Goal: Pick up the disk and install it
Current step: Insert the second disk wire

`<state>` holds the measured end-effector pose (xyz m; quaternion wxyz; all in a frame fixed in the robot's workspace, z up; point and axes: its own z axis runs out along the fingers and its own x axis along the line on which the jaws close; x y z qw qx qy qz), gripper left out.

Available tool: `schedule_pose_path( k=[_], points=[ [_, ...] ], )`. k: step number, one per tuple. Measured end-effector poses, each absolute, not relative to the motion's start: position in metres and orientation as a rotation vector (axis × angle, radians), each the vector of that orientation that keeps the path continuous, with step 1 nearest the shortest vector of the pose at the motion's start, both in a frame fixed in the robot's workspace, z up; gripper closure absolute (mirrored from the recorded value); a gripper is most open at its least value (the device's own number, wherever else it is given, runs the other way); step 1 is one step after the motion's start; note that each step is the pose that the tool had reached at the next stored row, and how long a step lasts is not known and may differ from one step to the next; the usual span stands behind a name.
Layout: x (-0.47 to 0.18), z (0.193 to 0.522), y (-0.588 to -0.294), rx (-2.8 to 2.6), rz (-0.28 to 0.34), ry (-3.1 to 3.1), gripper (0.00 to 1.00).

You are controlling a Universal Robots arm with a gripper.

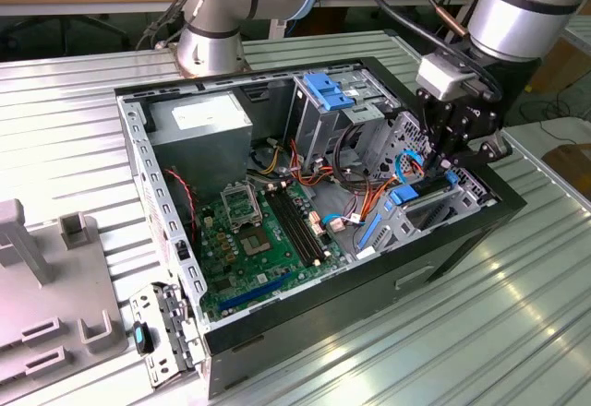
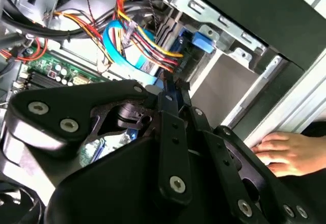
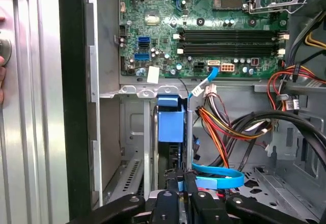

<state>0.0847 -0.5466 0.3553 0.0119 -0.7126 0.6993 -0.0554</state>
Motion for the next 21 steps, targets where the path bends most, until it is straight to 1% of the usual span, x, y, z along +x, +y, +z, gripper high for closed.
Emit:
schedule_pose_path(
  k=[7,21],
  points=[
    [0.0821,0.352,-0.5473,-2.222,-0.158,2.167,0.84],
    [0.083,0.3463,-0.5487,-2.217,-0.163,2.166,0.84]
  ],
)
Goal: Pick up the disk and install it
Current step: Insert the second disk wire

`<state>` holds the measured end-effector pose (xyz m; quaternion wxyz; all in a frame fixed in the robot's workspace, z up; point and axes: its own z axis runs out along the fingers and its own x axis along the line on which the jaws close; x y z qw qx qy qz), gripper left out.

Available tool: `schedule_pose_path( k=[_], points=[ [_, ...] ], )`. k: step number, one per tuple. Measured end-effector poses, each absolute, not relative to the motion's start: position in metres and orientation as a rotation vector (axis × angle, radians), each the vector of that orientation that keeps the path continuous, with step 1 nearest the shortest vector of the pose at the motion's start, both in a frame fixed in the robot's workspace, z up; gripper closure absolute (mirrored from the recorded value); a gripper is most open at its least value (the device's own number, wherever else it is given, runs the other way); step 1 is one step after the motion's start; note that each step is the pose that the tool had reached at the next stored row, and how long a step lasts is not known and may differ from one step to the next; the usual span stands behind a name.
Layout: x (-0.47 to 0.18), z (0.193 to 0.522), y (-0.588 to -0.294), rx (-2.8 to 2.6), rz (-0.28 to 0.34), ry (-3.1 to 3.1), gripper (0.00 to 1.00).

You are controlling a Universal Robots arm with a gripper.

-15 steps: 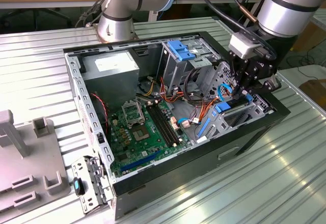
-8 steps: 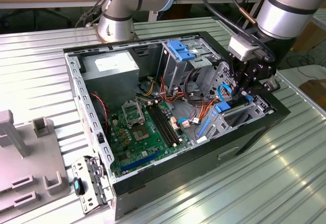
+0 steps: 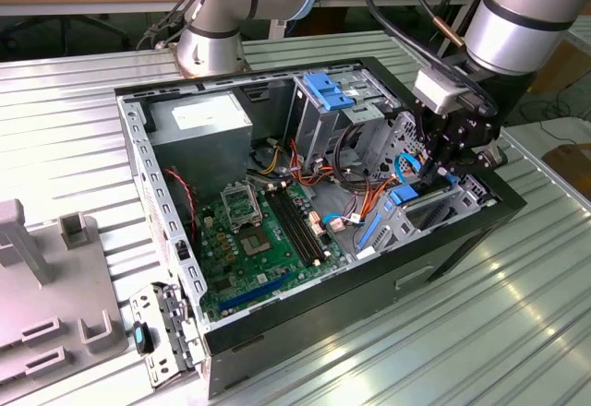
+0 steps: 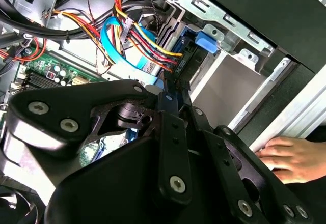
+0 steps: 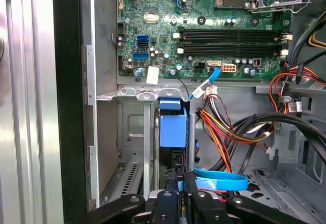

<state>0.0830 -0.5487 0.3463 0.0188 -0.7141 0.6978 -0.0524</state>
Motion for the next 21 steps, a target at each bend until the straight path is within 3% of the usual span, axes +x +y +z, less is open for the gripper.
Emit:
schedule_pose_path(
  k=[21],
  points=[
    [0.0831,0.3384,-0.5491,-2.199,-0.127,2.154,0.84]
  ],
)
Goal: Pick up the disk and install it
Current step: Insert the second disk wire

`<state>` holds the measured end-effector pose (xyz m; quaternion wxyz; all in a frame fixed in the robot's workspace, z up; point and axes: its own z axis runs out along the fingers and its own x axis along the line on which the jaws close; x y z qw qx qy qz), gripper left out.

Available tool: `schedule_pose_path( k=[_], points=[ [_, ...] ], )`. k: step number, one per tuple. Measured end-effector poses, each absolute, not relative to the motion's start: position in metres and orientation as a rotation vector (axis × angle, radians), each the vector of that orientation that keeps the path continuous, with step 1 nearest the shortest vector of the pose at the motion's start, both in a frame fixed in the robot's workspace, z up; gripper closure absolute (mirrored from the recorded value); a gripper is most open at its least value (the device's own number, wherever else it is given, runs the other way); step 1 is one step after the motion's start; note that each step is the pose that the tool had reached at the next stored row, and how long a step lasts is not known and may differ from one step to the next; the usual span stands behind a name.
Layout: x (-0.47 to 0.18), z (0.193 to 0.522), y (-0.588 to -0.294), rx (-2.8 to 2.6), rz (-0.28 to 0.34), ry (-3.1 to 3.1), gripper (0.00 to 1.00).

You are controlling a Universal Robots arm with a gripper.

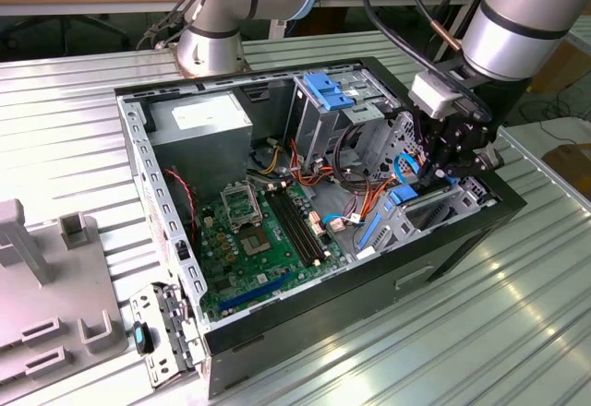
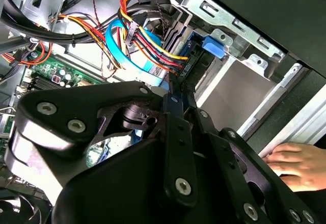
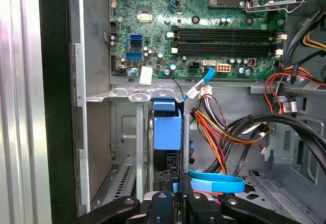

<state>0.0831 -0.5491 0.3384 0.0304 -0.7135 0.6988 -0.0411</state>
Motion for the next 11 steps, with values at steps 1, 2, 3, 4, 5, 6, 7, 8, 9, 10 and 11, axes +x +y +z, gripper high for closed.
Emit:
schedule_pose_path(
  k=[1,2,3,4,5,6,7,8,9,10,11],
  points=[
    [0.083,0.338,-0.549,-2.199,-0.126,2.154,0.84],
    [0.083,0.338,-0.549,-2.199,-0.126,2.154,0.84],
    [0.083,0.338,-0.549,-2.199,-0.126,2.154,0.84],
    [0.083,0.338,-0.549,-2.199,-0.126,2.154,0.84],
    [0.083,0.337,-0.549,-2.198,-0.125,2.153,0.84],
    [0.083,0.34,-0.549,-2.198,-0.125,2.153,0.76],
    [0.083,0.343,-0.549,-2.199,-0.126,2.153,0.76],
    [0.083,0.348,-0.549,-2.199,-0.126,2.153,0.76],
    [0.083,0.352,-0.549,-2.199,-0.126,2.154,0.76],
    [0.083,0.352,-0.549,-2.198,-0.125,2.153,0.76],
    [0.083,0.352,-0.549,-2.198,-0.125,2.153,0.77]
  ],
)
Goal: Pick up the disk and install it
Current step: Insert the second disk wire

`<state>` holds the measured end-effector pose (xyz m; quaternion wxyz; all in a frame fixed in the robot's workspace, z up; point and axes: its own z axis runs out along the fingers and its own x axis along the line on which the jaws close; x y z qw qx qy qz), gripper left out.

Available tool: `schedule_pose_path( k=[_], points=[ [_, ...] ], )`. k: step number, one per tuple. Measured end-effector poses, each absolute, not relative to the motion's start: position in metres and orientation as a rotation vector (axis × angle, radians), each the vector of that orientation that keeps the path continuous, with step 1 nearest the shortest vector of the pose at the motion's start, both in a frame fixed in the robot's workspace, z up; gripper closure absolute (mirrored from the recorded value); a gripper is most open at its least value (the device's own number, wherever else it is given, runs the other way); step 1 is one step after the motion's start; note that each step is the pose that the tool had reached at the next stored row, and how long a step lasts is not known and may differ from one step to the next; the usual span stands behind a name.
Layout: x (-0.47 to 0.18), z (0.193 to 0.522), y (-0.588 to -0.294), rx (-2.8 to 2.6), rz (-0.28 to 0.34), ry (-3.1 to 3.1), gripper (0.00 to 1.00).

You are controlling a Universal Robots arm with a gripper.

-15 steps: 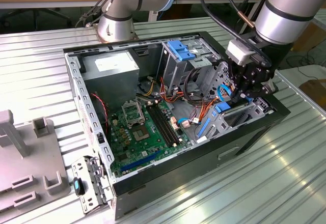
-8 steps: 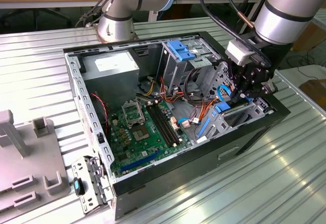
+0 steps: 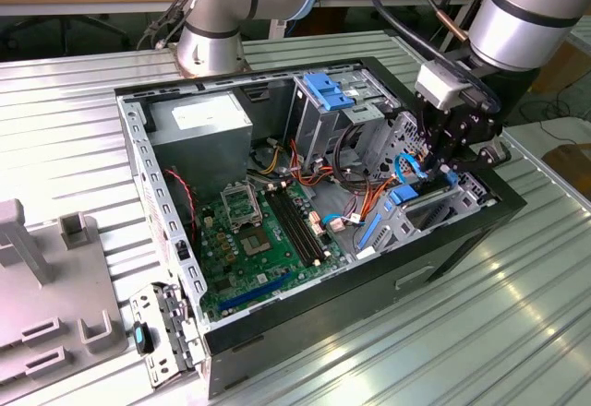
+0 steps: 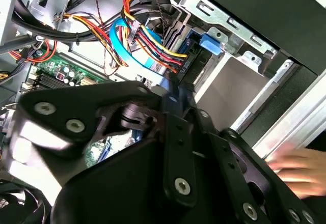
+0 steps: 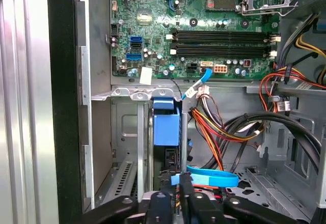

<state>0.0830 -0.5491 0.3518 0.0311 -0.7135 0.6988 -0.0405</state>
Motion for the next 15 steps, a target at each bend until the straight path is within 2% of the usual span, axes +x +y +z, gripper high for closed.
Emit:
schedule_pose_path(
  k=[1,2,3,15],
  points=[
    [0.083,0.3518,-0.5491,-2.198,-0.124,2.153,0.84],
    [0.0831,0.3518,-0.5491,-2.198,-0.124,2.153,0.84],
    [0.0831,0.3519,-0.5491,-2.198,-0.124,2.153,0.89],
    [0.0831,0.3518,-0.5491,-2.195,-0.118,2.151,0.89]
  ],
)
